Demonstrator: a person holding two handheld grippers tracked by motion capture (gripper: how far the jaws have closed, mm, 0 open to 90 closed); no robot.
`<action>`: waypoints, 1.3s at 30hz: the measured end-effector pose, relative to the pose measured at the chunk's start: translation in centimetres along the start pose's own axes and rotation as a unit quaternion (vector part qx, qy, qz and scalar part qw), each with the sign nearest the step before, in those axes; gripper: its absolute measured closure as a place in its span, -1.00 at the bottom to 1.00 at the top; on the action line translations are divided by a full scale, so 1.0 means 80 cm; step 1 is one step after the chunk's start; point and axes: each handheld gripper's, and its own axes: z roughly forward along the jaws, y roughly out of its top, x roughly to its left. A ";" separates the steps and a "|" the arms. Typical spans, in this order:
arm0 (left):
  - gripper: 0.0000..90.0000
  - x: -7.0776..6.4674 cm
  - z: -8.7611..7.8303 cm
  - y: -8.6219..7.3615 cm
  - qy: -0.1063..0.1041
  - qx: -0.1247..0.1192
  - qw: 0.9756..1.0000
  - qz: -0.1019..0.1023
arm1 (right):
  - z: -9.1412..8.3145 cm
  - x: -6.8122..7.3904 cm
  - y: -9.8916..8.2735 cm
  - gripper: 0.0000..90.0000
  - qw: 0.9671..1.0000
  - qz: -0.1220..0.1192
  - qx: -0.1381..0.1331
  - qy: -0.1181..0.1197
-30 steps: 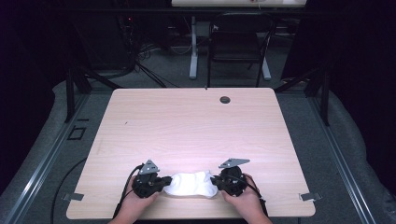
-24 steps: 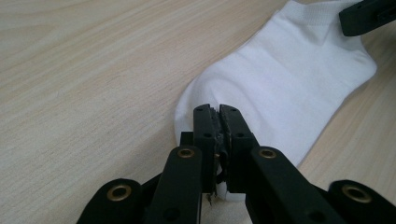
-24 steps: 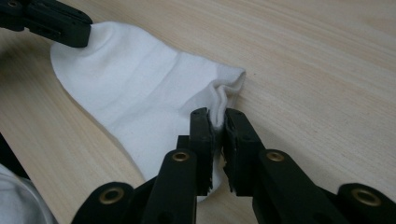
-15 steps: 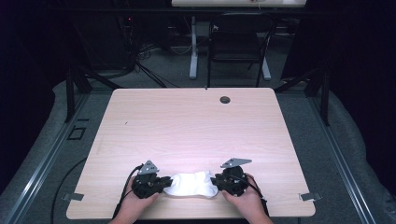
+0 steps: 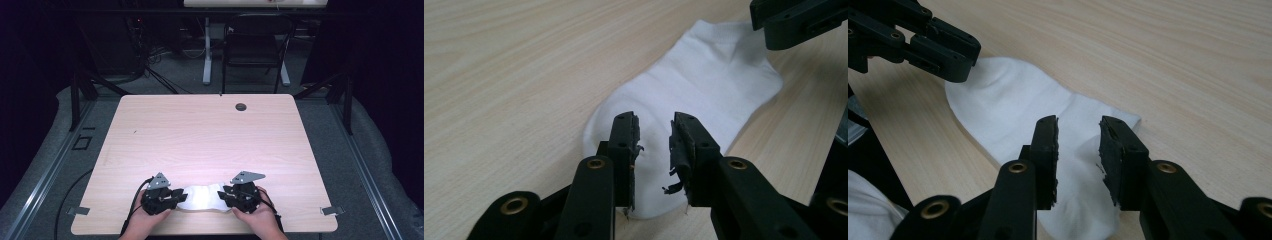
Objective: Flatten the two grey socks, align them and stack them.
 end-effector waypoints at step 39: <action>0.52 0.019 0.020 -0.004 0.004 0.006 1.000 -0.021 | 0.033 -0.017 -0.008 0.47 0.999 0.000 0.050 -0.019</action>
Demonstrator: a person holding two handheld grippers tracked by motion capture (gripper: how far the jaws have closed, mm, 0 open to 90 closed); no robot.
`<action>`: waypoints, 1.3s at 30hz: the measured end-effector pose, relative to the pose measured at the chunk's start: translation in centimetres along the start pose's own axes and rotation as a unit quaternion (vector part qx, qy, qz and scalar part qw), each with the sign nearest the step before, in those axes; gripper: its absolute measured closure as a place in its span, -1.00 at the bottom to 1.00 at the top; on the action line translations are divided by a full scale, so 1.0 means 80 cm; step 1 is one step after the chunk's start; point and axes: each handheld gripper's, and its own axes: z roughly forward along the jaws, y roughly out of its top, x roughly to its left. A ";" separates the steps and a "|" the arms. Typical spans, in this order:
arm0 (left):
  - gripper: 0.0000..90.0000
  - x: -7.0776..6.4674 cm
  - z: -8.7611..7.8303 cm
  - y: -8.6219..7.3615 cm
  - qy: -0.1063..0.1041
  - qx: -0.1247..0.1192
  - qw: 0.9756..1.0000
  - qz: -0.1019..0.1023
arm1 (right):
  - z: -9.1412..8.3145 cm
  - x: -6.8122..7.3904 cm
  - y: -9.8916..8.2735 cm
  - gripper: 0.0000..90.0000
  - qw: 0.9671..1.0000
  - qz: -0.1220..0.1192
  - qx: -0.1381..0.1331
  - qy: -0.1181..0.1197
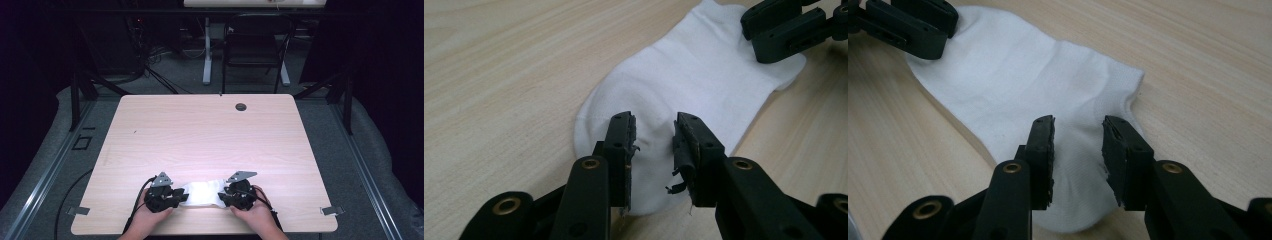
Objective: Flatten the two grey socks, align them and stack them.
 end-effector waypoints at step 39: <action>0.13 0.026 -0.023 0.012 0.023 -0.052 0.998 -0.018 | -0.015 -0.020 0.007 0.22 0.996 0.004 -0.087 -0.033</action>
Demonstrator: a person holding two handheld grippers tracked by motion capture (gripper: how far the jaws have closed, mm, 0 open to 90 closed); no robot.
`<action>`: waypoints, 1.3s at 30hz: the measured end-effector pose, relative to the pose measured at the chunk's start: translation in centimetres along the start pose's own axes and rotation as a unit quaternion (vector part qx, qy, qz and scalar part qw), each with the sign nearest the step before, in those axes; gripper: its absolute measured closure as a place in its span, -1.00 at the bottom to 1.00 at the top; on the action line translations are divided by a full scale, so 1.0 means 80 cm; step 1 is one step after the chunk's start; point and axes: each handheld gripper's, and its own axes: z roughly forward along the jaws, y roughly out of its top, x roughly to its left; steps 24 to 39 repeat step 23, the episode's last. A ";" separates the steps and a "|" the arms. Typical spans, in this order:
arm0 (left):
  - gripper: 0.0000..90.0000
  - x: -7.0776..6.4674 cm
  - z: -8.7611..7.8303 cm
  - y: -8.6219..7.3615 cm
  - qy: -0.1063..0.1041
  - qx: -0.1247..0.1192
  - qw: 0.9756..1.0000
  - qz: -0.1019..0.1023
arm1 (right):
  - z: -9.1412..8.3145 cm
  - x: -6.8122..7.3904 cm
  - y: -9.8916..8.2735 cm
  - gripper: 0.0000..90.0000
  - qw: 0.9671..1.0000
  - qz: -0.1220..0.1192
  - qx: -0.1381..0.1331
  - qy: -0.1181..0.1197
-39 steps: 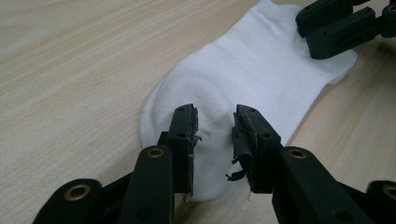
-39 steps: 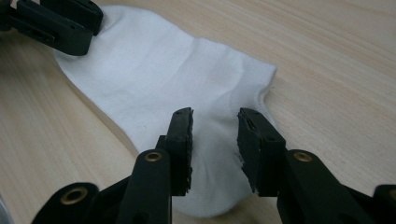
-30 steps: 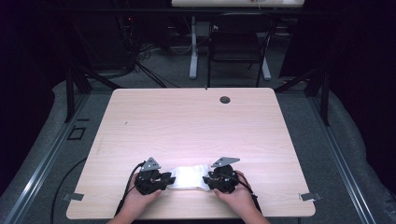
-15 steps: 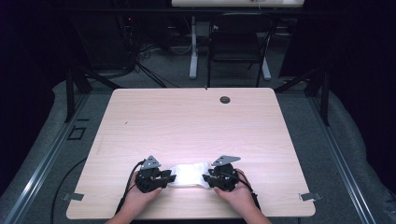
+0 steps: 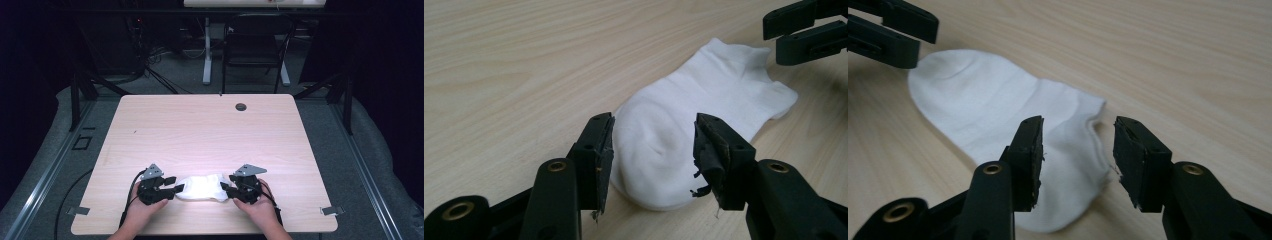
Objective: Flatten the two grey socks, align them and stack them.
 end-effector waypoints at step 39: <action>0.03 0.030 -0.011 0.000 0.045 -0.012 0.999 -0.004 | -0.009 -0.030 -0.013 0.10 0.998 0.037 -0.017 -0.042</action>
